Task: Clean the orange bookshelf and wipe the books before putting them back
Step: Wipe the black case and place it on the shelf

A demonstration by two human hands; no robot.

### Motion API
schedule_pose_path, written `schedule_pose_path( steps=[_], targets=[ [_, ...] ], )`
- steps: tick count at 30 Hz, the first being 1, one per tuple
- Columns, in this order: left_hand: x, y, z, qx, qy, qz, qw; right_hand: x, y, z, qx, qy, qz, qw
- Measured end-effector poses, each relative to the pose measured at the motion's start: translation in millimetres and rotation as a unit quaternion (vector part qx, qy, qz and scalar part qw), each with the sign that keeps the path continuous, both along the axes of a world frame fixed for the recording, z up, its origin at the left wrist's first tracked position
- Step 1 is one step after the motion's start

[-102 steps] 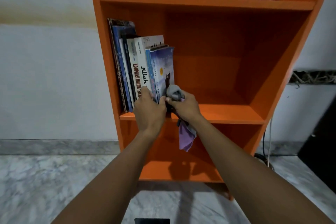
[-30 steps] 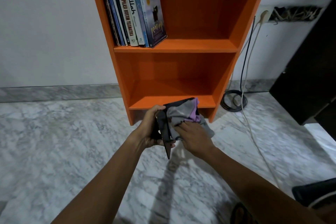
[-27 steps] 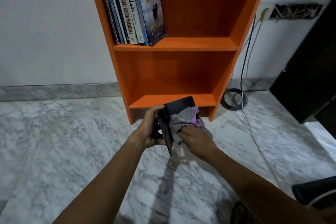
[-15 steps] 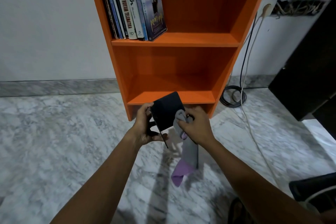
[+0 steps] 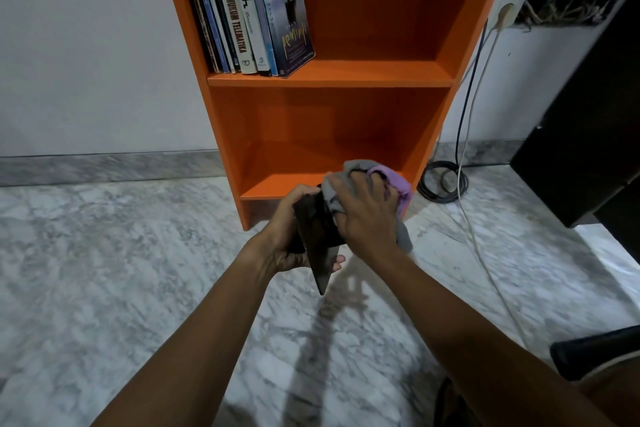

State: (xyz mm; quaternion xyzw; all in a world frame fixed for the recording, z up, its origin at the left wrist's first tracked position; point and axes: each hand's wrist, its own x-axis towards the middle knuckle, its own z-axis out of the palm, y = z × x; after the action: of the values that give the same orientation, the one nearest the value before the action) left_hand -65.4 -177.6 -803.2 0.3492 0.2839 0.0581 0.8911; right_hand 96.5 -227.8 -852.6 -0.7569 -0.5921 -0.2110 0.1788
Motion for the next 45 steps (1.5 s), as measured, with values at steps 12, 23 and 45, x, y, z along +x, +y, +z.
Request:
schedule_pose_path(
  steps=[12, 23, 45],
  targets=[
    [7, -8, -18, 0.023, 0.076, 0.065, 0.995, 54, -5, -6, 0.239, 0.439, -0.165, 0.851],
    [3, -4, -9, -0.032, -0.053, 0.087, 0.994, 1, -1, 3, 0.021, 0.156, 0.194, 0.968],
    [-1, -5, -5, -0.011, -0.076, 0.291, 0.954, -84, -11, 39, 0.031, 0.651, 0.182, 0.736]
  ],
)
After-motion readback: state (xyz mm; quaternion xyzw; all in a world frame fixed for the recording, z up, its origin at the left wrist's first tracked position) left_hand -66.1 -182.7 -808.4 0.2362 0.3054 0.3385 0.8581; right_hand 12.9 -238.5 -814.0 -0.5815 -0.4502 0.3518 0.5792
